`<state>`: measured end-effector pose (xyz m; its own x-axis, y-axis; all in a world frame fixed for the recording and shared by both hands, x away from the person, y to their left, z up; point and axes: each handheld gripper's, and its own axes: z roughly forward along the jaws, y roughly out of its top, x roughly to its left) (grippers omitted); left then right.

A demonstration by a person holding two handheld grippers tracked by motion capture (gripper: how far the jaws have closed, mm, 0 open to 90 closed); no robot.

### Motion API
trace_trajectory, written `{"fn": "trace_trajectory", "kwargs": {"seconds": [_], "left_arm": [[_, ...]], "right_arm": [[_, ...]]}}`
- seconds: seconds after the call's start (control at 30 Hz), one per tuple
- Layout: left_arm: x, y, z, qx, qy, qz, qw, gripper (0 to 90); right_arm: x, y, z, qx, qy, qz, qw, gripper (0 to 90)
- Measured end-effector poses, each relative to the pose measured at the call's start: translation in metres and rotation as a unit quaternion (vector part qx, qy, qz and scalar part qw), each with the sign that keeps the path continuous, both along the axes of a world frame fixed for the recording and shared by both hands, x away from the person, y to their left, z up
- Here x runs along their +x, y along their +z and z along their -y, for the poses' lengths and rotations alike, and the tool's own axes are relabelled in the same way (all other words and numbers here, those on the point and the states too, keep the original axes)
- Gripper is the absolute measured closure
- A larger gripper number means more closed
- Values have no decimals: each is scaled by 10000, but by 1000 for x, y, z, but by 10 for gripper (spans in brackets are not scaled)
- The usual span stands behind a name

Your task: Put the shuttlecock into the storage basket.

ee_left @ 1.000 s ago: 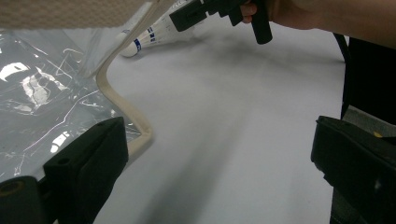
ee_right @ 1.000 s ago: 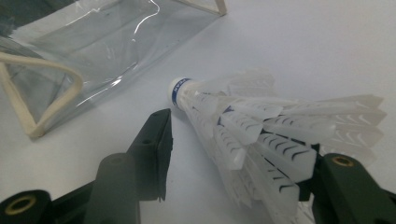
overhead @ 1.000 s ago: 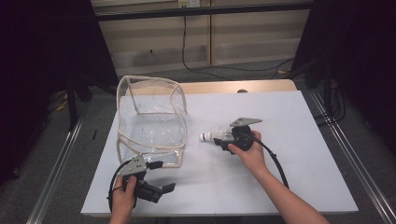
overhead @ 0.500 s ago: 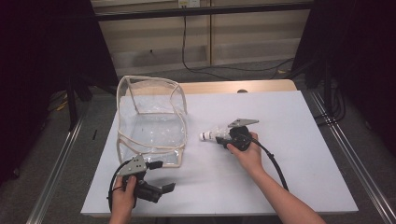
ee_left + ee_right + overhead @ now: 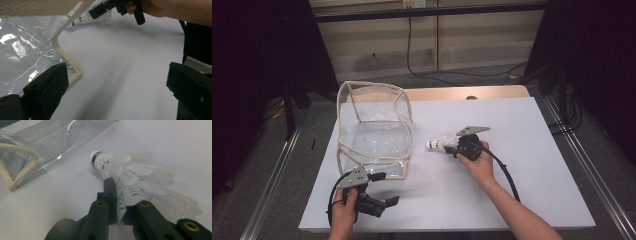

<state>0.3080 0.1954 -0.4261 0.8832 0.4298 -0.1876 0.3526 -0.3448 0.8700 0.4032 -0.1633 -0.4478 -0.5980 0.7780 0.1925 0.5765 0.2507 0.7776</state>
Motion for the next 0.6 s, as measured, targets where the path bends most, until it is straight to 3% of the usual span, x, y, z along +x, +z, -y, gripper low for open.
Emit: {"fn": "trace_trajectory", "kwargs": {"seconds": [0.6], "left_arm": [[-1, 0, 0, -3, 10, 11, 10000, 42]], "right_arm": [[-4, 18, 9, 243, 266, -110, 9993, 885]]}}
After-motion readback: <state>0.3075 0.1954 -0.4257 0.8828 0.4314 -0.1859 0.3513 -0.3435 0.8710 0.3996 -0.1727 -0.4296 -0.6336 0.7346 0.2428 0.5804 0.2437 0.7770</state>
